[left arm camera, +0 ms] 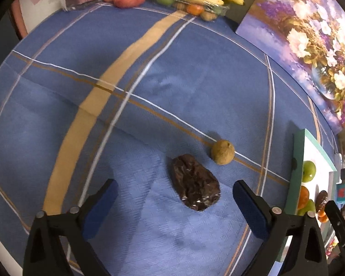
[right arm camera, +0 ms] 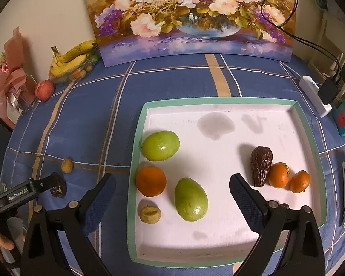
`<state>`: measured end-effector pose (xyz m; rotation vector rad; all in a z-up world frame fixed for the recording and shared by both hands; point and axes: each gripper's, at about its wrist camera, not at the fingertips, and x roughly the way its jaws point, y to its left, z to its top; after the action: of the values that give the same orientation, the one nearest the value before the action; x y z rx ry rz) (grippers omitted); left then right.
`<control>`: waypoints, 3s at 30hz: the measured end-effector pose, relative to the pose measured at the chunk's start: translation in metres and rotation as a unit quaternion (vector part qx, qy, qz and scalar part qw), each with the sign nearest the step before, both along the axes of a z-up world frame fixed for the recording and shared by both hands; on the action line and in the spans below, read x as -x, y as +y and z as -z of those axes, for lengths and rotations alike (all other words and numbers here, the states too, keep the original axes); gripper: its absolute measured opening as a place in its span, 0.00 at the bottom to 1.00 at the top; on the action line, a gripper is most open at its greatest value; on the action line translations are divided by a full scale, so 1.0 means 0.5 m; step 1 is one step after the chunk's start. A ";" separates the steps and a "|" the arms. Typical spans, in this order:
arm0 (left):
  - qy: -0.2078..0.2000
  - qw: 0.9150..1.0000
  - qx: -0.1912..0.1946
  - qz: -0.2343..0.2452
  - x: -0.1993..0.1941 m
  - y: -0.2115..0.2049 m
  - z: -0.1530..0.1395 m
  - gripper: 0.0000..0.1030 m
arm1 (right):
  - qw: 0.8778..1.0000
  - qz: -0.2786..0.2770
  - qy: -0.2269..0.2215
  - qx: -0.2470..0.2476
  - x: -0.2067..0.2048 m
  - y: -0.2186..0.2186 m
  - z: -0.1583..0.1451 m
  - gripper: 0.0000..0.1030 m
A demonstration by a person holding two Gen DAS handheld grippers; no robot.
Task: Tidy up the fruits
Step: 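Grasp the brown date with the left tool while the right tool grasps the small tan fruit, then carry the date with the left tool while the right tool carries the tan fruit over the tray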
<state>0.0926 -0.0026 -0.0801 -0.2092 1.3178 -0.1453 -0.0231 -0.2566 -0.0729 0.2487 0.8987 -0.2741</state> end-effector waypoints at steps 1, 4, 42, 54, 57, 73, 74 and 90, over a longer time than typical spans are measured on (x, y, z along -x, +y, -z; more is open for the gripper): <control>0.000 1.000 0.001 0.007 0.000 -0.008 0.001 0.90 | 1.000 0.000 0.001 0.000 0.000 0.000 0.001 0.96; -0.003 1.000 0.003 0.022 -0.004 -0.026 0.001 0.80 | 1.000 0.000 0.004 0.000 -0.001 -0.001 0.003 0.96; -0.054 0.993 0.059 -0.089 -0.043 0.113 -0.065 0.45 | 0.995 -0.099 -0.021 -0.002 -0.097 0.125 -0.016 0.95; -0.035 0.987 0.095 -0.124 -0.070 0.162 -0.047 0.45 | 0.986 -0.161 0.037 -0.023 -0.215 0.247 0.045 0.55; -0.032 0.987 0.095 -0.129 -0.073 0.168 -0.044 0.45 | 0.983 -0.178 0.050 -0.014 -0.231 0.275 0.060 0.44; -0.054 0.987 0.096 -0.120 -0.061 0.168 -0.064 0.45 | 0.979 -0.198 0.055 0.002 -0.254 0.312 0.074 0.25; -0.059 0.987 0.097 -0.117 -0.059 0.167 -0.069 0.45 | 0.979 -0.197 0.048 0.000 -0.246 0.306 0.064 0.25; -0.107 0.989 0.096 -0.034 -0.004 0.074 -0.147 0.45 | 0.992 -0.114 -0.043 -0.043 -0.083 0.149 -0.040 0.25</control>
<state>0.0945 0.0344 -0.0066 -0.3921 1.0820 -0.2307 0.0183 -0.1821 -0.0528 0.2329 0.8460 -0.0139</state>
